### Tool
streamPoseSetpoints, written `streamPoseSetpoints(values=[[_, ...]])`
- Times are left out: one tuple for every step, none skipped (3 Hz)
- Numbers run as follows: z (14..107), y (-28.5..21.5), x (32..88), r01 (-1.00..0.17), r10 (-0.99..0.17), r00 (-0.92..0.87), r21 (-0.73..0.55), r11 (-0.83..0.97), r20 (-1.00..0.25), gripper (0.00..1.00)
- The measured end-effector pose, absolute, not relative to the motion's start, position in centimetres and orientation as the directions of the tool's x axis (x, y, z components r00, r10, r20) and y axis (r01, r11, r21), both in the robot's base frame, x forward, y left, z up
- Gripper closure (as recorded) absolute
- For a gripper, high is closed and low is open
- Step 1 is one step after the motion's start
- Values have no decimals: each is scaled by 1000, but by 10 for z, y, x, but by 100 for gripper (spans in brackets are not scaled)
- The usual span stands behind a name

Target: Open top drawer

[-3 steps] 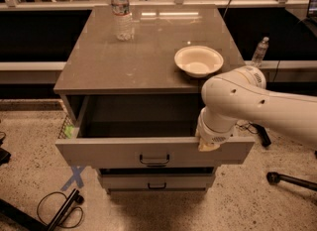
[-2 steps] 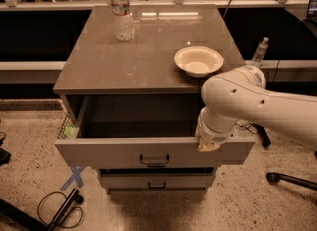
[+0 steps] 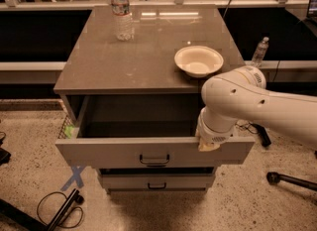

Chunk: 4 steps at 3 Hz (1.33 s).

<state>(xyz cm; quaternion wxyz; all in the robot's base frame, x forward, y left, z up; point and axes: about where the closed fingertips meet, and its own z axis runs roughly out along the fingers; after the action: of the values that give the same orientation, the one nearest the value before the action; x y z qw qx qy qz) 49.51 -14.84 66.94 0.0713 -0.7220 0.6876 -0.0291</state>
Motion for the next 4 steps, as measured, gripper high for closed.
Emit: streamPoseSetpoints(values=[[669, -148, 495, -989, -997, 53, -143, -44, -56, 51], [669, -148, 495, -989, -997, 53, -143, -44, -56, 28], [669, -148, 495, -989, -997, 53, -143, -44, -56, 4], [670, -149, 495, -989, -997, 53, -144, -44, -55, 0]])
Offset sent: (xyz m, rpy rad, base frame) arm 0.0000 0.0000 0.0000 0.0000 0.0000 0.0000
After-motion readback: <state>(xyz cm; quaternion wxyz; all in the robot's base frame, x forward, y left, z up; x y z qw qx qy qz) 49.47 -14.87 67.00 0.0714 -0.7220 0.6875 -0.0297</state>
